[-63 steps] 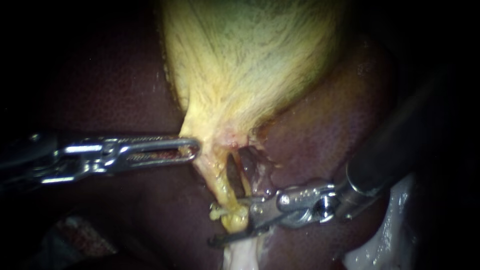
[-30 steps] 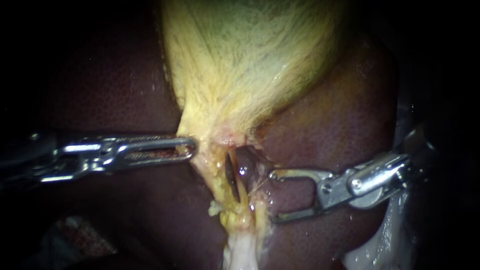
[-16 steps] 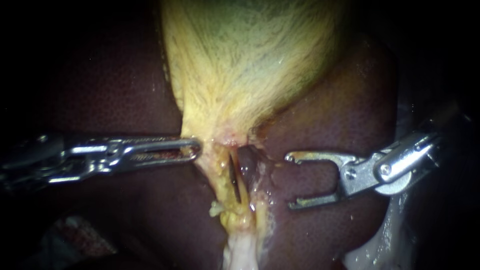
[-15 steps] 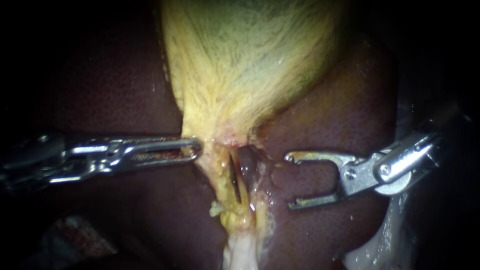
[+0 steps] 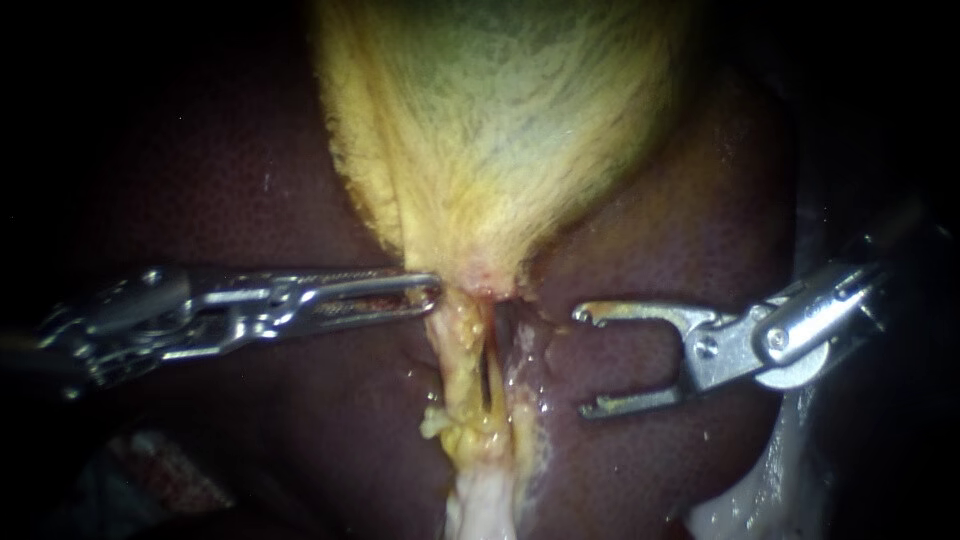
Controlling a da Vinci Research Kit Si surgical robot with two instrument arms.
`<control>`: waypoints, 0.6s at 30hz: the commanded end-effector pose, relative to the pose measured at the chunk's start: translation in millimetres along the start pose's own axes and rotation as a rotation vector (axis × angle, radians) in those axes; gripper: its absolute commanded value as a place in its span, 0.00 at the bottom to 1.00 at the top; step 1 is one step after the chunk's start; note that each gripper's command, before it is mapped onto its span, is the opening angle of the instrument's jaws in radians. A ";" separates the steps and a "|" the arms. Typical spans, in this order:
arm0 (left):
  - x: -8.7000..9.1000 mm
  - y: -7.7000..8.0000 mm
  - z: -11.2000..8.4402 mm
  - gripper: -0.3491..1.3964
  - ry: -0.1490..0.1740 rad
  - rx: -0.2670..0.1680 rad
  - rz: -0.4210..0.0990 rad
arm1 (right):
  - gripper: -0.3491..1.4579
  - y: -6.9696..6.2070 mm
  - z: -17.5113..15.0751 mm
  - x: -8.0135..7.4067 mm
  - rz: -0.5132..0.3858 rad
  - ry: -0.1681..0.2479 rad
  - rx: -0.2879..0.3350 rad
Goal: Going back first clip left tube
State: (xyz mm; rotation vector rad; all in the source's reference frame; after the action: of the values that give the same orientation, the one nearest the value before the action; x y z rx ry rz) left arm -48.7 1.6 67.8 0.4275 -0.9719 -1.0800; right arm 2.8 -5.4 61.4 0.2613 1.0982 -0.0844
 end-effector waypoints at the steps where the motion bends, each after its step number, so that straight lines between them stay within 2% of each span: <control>1: 0.2 -0.1 0.2 0.00 0.005 0.003 0.001 | 0.52 0.1 -0.1 0.1 -0.004 0.001 0.000; 18: 0.5 -0.6 0.4 0.00 0.010 0.008 -0.002 | 0.52 0.2 -0.3 0.3 -0.006 0.006 -0.003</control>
State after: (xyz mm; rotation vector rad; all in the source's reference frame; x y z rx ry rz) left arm -49.3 0.9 67.8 0.4394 -0.9672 -1.0753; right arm 2.8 -5.1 60.9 0.2554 1.1052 -0.0881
